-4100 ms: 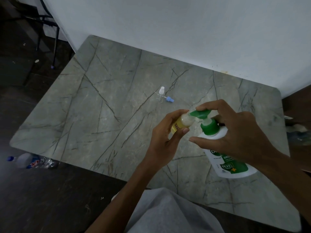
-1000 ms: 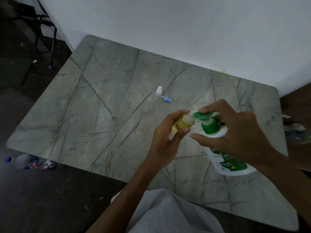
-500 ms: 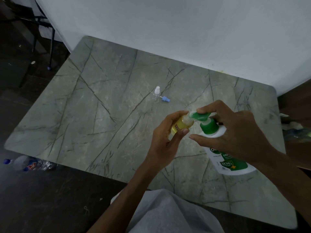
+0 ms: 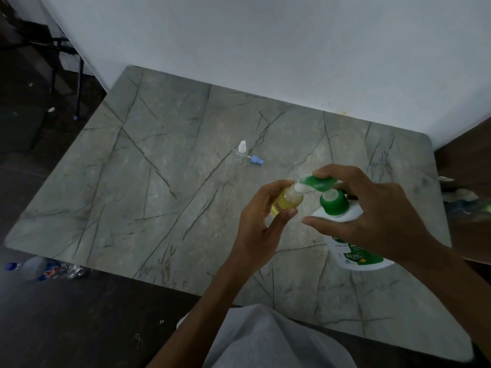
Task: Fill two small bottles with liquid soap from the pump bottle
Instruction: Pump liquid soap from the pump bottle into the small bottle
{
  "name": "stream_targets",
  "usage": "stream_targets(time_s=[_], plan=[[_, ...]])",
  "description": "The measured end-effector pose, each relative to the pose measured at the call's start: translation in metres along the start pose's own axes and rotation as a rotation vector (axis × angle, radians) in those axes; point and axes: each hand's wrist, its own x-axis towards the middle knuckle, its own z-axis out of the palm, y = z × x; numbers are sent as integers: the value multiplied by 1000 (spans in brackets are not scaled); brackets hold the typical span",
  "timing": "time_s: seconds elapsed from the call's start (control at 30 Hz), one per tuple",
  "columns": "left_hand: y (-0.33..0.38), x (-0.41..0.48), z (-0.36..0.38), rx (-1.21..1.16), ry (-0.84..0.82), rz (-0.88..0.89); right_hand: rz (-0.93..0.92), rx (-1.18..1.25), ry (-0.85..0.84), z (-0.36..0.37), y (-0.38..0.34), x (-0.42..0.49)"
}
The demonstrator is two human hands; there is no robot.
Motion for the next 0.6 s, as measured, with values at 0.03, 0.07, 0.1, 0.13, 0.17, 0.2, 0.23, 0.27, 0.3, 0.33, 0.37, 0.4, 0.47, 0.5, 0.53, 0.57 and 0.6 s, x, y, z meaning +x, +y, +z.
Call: stream_targets(time_s=[0.03, 0.07, 0.1, 0.13, 0.17, 0.2, 0.23, 0.27, 0.3, 0.33, 0.37, 0.4, 0.47, 0.5, 0.53, 0.57, 0.6], plan=[[0, 0, 1, 0, -2, 1, 9, 21, 2, 0, 1, -1], [0, 0, 2, -2, -3, 1, 20, 47, 4, 1, 3, -2], [1, 1, 3, -3, -3, -1, 29, 68, 7, 1, 4, -4], [2, 1, 5, -4, 0, -5, 35, 82, 10, 2, 6, -5], [4, 2, 6, -3, 1, -7, 40, 91, 12, 4, 7, -6], [5, 3, 7, -2, 2, -3, 46, 101, 15, 5, 9, -7], [6, 4, 8, 0, -1, 5, 54, 113, 19, 7, 10, -9], [7, 4, 10, 3, -4, 12, 61, 128, 27, 9, 12, -10], [7, 4, 12, 4, -6, 15, 72, 145, 38, 11, 13, -12], [8, 5, 13, 0, -6, 12, 90, 170, 53, 13, 15, -14], [9, 5, 15, -10, -7, 7, 112, 201, 69, 14, 16, -15], [9, 6, 16, -18, -6, 6, 129, 230, 83, 16, 17, -16], [10, 6, 18, -28, -5, 15, 139, 269, 104, 20, 18, -19], [10, 6, 19, -37, -6, 19, 142, 286, 110, 22, 19, -20], [10, 6, 20, -46, -9, 23, 145, 303, 116, 24, 19, -21], [11, 6, 21, -52, -11, 26, 148, 319, 123, 25, 20, -22], [11, 6, 23, -55, -9, 30, 146, 333, 133, 27, 22, -22]])
